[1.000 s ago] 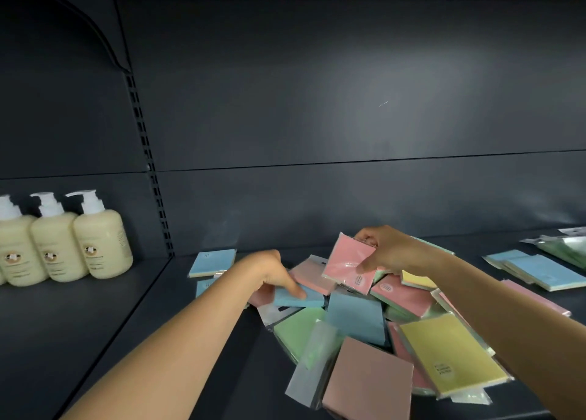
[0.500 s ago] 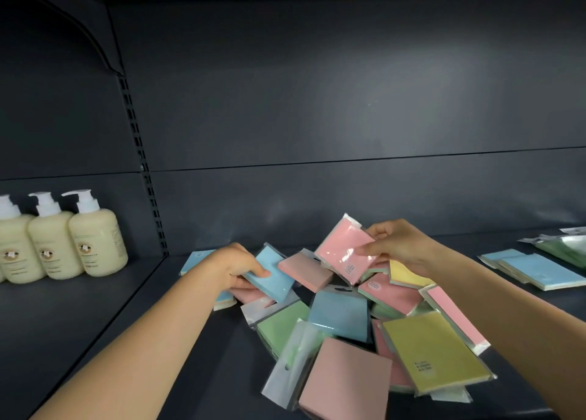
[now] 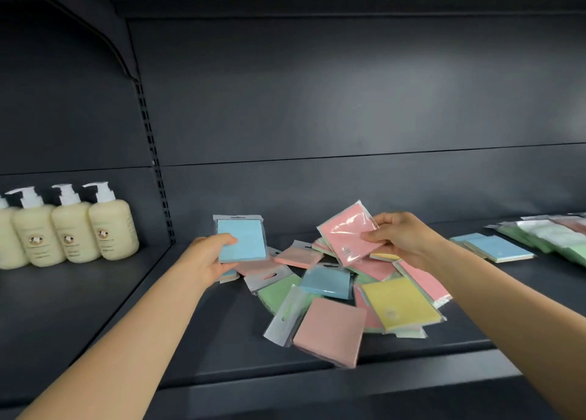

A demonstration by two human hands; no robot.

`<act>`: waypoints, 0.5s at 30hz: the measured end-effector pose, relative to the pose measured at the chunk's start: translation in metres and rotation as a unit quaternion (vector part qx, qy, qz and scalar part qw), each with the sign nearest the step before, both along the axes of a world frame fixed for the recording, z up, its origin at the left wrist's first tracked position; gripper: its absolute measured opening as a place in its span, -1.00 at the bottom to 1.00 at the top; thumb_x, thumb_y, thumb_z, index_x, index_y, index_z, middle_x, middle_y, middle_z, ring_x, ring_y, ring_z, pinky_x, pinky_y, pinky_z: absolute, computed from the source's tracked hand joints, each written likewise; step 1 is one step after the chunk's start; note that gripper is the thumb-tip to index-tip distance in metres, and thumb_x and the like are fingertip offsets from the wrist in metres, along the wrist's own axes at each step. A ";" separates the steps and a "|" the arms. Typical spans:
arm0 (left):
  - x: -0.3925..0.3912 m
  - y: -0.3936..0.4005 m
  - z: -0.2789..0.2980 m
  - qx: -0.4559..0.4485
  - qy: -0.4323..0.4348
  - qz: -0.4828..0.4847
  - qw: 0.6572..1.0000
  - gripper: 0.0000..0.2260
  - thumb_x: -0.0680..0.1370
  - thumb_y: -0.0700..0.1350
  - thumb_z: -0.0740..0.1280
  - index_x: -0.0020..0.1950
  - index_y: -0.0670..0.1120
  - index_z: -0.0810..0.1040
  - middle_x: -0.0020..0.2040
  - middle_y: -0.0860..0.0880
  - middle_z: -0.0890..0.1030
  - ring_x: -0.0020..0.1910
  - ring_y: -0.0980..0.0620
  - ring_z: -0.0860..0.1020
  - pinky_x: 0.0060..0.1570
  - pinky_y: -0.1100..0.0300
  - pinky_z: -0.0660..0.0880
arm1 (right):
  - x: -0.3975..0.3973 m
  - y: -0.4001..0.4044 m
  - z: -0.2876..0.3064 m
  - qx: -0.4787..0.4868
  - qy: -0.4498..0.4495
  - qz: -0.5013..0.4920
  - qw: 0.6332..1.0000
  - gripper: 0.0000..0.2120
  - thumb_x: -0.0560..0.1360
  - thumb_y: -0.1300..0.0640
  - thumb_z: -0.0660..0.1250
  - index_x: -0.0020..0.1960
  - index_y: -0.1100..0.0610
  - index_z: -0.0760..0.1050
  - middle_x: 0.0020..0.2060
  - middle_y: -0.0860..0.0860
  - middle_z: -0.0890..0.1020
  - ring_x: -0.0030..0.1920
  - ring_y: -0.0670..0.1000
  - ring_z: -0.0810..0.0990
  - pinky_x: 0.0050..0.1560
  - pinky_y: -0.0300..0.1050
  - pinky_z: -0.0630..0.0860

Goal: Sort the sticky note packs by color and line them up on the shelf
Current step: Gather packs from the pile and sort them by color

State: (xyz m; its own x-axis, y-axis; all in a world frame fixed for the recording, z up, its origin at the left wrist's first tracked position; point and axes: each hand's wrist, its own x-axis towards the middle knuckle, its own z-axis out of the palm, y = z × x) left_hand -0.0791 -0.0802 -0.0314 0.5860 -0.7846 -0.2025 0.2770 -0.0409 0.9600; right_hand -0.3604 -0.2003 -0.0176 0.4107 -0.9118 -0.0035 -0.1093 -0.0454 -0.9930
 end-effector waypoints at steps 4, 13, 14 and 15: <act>-0.013 0.028 0.002 -0.045 0.034 0.014 0.998 -0.80 0.55 -0.37 0.23 0.14 -0.20 0.46 0.02 -0.15 0.55 0.00 -0.11 0.53 0.01 0.00 0.43 | -0.005 0.034 0.001 0.009 -0.008 -0.017 1.000 -0.89 0.40 0.45 0.37 -0.16 0.28 0.57 -0.18 0.22 0.63 -0.21 0.12 0.62 -0.06 -0.04 0.61; -0.015 0.102 0.000 -0.088 0.045 0.038 0.994 -0.88 0.52 -0.38 0.28 -0.08 -0.18 0.49 0.15 -0.15 0.55 -0.16 0.01 0.56 0.06 0.10 0.43 | 0.003 0.126 -0.001 0.054 -0.051 -0.038 0.996 -0.90 0.40 0.39 0.42 -0.14 0.27 0.52 -0.20 0.14 0.64 -0.27 0.00 0.63 -0.34 -0.24 0.58; -0.013 0.110 -0.001 -0.092 0.052 0.043 0.993 -0.88 0.52 -0.38 0.28 -0.10 -0.17 0.48 0.17 -0.15 0.55 -0.14 0.00 0.56 0.06 0.11 0.43 | 0.008 0.135 -0.001 0.059 -0.049 -0.032 0.996 -0.90 0.40 0.38 0.42 -0.11 0.29 0.53 -0.22 0.13 0.64 -0.31 -0.01 0.63 -0.39 -0.24 0.57; -0.011 0.117 -0.002 -0.094 0.058 0.048 0.993 -0.88 0.52 -0.37 0.29 -0.09 -0.16 0.48 0.19 -0.14 0.54 -0.09 -0.03 0.56 0.05 0.12 0.43 | 0.016 0.142 -0.003 0.061 -0.043 -0.026 0.997 -0.89 0.40 0.37 0.43 -0.10 0.30 0.53 -0.23 0.13 0.64 -0.32 0.00 0.64 -0.40 -0.23 0.57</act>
